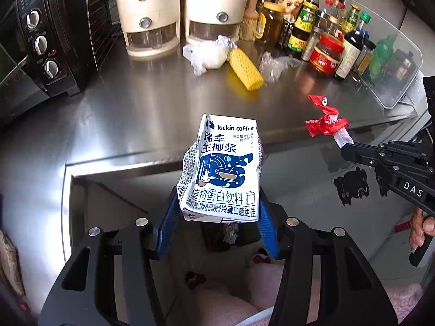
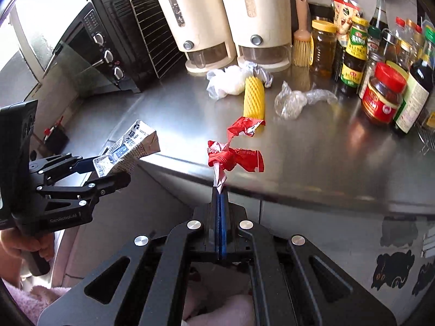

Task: Collect trash
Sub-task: 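Carry carton and red wrapper down over the black bin and open both grippers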

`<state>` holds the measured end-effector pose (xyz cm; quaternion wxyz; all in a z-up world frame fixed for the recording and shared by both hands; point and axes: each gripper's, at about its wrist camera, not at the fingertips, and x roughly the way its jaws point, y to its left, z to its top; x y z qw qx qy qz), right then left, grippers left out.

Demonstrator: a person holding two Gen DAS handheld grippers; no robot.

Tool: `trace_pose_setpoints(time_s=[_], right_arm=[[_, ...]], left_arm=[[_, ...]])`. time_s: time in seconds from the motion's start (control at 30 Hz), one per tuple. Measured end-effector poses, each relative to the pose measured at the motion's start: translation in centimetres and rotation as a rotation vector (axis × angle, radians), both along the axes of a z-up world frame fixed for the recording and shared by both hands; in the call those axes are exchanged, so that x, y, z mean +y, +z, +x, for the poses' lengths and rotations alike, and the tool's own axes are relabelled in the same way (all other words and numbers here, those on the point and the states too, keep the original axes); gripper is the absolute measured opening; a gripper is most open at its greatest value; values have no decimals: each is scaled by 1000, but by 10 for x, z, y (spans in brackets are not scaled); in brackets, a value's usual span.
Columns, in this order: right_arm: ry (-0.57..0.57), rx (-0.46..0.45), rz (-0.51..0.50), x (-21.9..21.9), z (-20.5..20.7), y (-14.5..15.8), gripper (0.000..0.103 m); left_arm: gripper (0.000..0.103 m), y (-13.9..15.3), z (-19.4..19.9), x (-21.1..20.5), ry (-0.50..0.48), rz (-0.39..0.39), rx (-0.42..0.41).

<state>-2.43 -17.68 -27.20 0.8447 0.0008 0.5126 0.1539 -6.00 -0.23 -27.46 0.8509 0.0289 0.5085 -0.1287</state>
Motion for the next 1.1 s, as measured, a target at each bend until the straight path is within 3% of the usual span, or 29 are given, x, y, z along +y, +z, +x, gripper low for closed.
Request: trace_pose_setpoints(time_s=[0.27, 0.73, 1.1], right_arm=[[-38, 133, -21, -14, -35, -64, 2], [-67, 401, -66, -7, -30, -229, 2], [-141, 511, 11, -8, -2, -294, 2]], left_arm=[[50, -79, -25, -6, -20, 25, 152], [50, -222, -18, -32, -30, 86, 296], [51, -288, 5, -43, -47, 79, 427]])
